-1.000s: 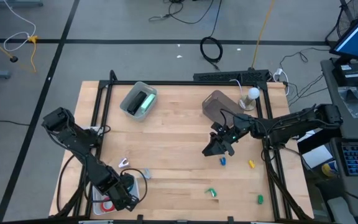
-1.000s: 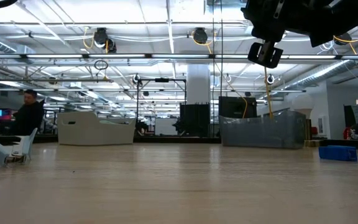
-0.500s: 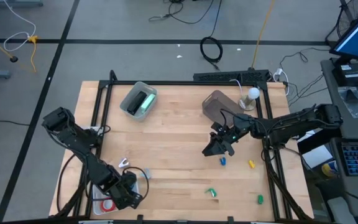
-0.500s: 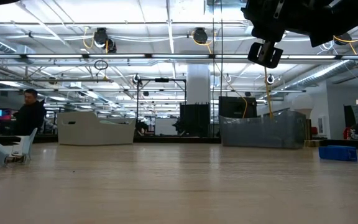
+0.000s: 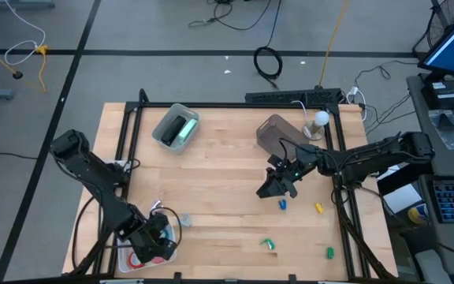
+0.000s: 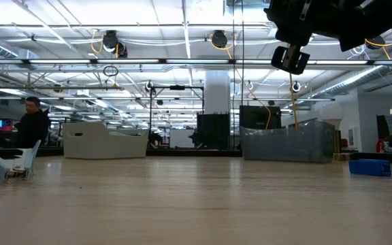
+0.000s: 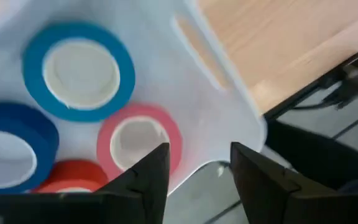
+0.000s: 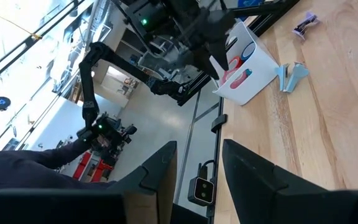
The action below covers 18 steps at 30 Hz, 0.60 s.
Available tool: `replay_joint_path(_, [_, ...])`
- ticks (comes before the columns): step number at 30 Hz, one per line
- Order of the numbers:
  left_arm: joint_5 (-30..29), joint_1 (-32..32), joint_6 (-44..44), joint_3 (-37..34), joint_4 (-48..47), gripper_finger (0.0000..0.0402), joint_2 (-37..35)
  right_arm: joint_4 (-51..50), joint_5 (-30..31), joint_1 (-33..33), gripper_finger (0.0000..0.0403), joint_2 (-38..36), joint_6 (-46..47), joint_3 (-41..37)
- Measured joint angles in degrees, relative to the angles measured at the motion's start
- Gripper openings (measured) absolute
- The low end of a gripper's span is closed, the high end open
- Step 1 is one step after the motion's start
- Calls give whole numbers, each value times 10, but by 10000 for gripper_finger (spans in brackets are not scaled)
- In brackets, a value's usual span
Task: Pick and place Stapler, Stapler remover, tape
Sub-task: Put the yellow stapler into the gray bin
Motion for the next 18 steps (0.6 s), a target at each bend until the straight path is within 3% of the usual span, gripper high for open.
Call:
replay_joint_path(10, [-241, 26, 99, 0, 43, 131, -79, 0, -28, 0, 121, -1, -37, 0])
replay_joint_path(14, [-284, 50, 186, 0, 85, 129, -82, -3, -70, 0, 121, -6, -37, 0])
replay_joint_path(18, [-287, 74, 243, 0, 102, 129, -81, -12, -77, 0, 122, -24, -15, -2])
